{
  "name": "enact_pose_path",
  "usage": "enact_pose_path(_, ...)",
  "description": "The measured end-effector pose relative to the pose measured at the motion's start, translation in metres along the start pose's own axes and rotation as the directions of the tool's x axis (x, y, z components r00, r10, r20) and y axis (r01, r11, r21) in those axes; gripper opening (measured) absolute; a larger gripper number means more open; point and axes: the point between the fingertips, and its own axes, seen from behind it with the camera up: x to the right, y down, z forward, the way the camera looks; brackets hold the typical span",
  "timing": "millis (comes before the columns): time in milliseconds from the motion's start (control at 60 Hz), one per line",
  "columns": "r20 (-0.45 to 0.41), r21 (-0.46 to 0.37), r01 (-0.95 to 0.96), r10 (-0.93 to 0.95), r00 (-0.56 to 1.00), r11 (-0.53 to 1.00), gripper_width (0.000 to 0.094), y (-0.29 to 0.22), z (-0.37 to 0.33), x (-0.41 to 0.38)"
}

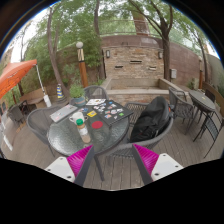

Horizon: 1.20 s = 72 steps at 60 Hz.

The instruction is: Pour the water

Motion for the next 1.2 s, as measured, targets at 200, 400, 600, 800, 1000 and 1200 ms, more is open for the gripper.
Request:
enact_pose_path(200,-0.065,0.033,0.063,-0.061,0.996,0.997,0.0826,-0.002,0.009,-0.030)
enact_pose_path(400,-0.130,0.040,0.017,-0.011,0.991,0.999,0.0825,0.004,0.012,-0.084)
enact_pose_path(600,-0.145,0.040,0.028,-0.022,0.989,0.999,0.0809,0.024,0.052,-0.125)
enact_pose_path(800,-0.098,0.113,0.024,-0.012,0.995,0.993,0.0809,0.026,0.132,-0.155)
enact_pose_path(1000,-0.064,0.251,0.082,-0.068,0.996,0.964,0.0808,0.018,0.246,-0.172)
enact_pose_path(1200,-0.045,0.311,0.080,-0.069,0.997,0.947,0.0807,0.010,0.336,-0.179)
